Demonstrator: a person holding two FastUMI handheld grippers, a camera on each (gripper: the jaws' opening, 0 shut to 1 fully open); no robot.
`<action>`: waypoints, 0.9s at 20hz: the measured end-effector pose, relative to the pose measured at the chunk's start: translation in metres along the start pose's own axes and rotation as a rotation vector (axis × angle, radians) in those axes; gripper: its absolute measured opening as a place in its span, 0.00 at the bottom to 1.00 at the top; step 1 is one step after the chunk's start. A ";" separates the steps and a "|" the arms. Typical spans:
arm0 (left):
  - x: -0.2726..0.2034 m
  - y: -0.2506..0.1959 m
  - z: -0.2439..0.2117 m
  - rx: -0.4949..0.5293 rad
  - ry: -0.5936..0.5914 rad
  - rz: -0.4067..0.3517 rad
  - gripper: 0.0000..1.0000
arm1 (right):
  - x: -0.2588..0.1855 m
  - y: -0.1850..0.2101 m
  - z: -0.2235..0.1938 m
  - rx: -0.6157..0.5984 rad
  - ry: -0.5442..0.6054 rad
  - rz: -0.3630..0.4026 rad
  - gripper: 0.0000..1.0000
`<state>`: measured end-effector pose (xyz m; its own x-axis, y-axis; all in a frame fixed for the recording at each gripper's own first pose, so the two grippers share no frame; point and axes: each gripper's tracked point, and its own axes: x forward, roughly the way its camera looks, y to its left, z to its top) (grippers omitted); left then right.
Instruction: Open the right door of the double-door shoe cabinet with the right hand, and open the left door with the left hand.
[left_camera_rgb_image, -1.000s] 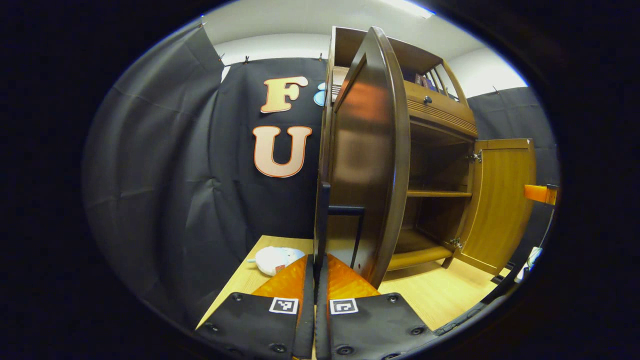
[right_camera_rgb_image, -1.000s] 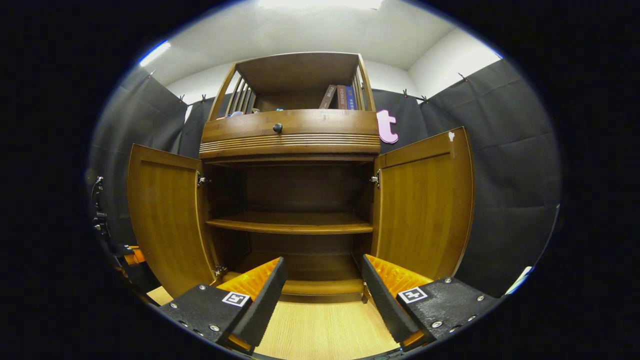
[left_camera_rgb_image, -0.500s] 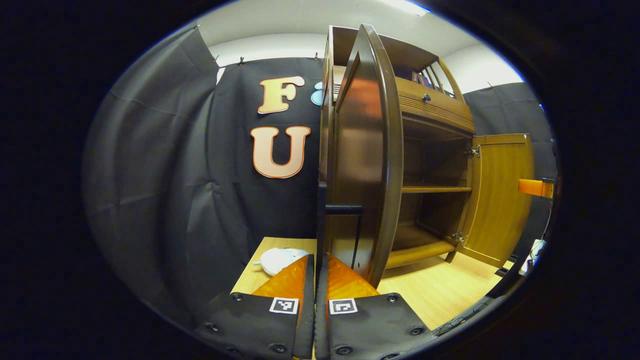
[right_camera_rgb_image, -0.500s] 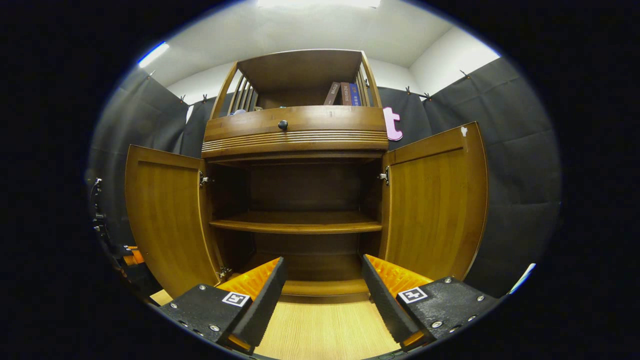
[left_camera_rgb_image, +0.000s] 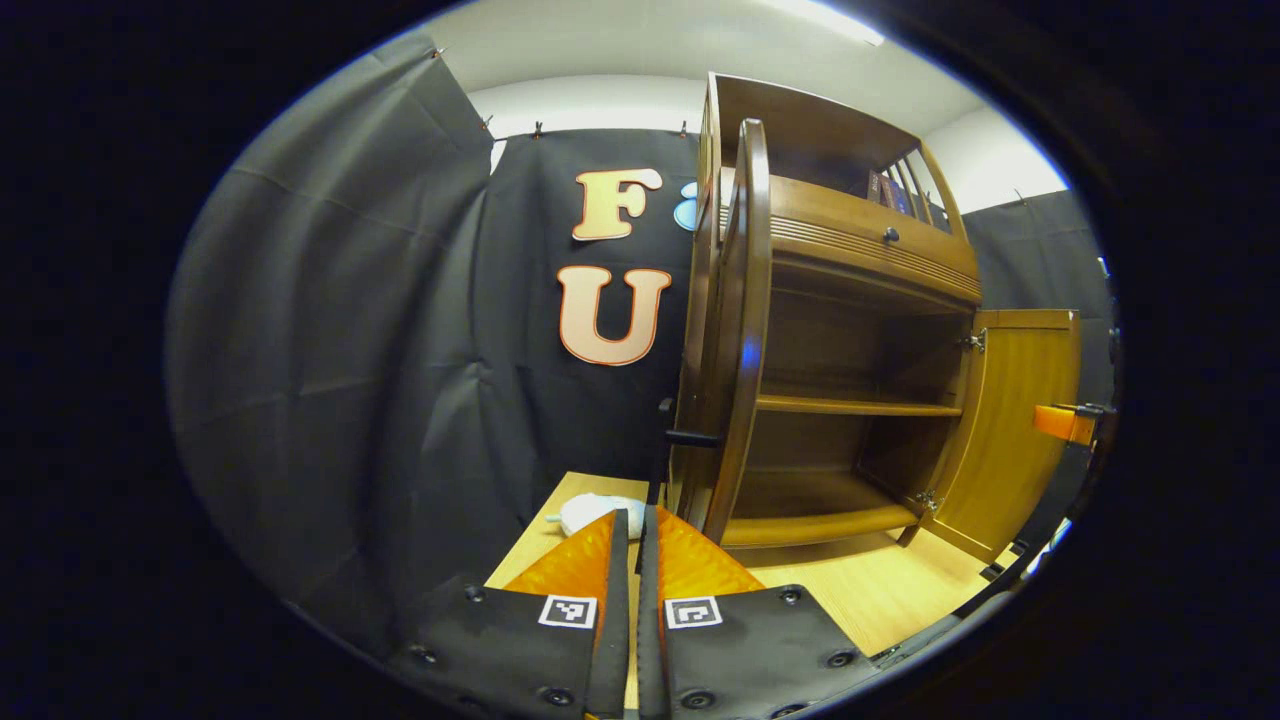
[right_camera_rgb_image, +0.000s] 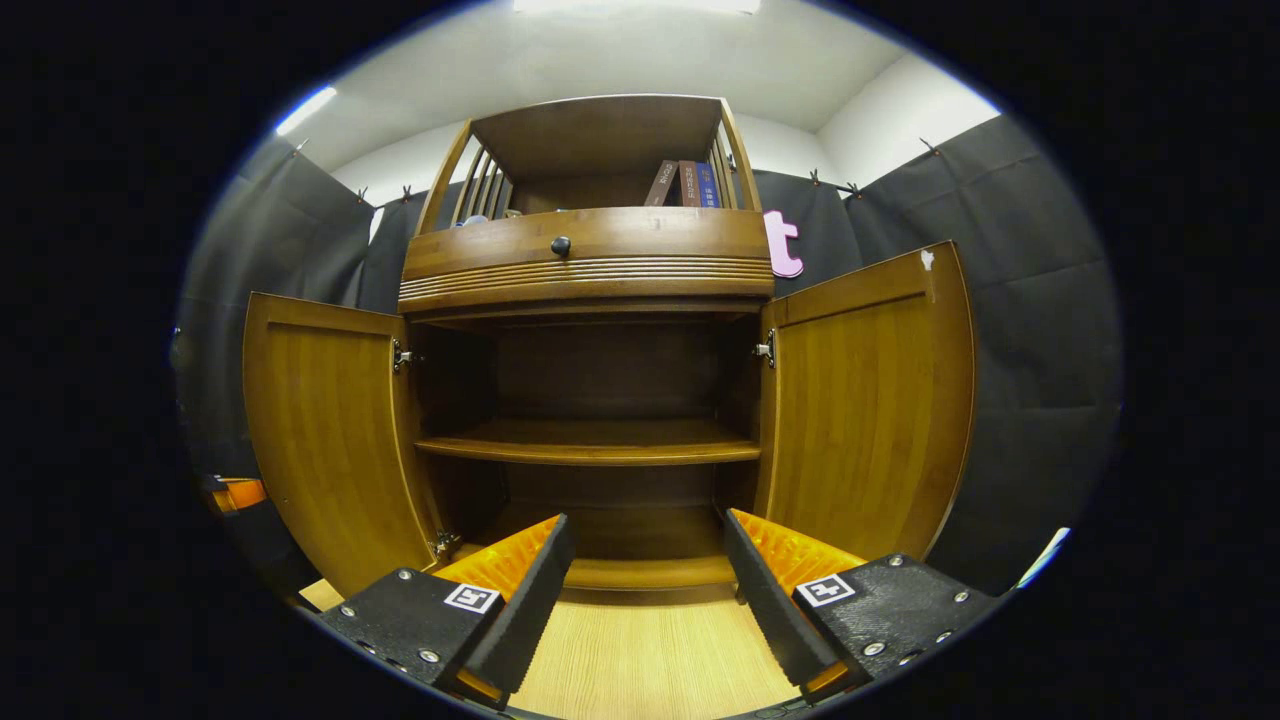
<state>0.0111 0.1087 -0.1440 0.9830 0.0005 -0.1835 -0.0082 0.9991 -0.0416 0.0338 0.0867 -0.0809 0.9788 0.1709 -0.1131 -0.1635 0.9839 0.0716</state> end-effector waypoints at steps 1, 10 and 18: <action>-0.010 -0.012 -0.004 -0.001 0.038 -0.012 0.11 | -0.001 -0.002 -0.001 0.000 0.012 -0.005 0.92; -0.029 -0.114 0.071 -0.017 -0.015 -0.114 0.39 | -0.019 -0.028 0.027 -0.030 0.019 -0.050 0.92; -0.020 -0.145 0.117 0.033 -0.089 -0.073 0.87 | -0.035 -0.046 0.059 -0.028 -0.011 -0.044 0.92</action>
<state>0.0138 -0.0308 -0.0198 0.9932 -0.0696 -0.0929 0.0681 0.9975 -0.0189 0.0143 0.0325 -0.0219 0.9865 0.1266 -0.1043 -0.1232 0.9916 0.0387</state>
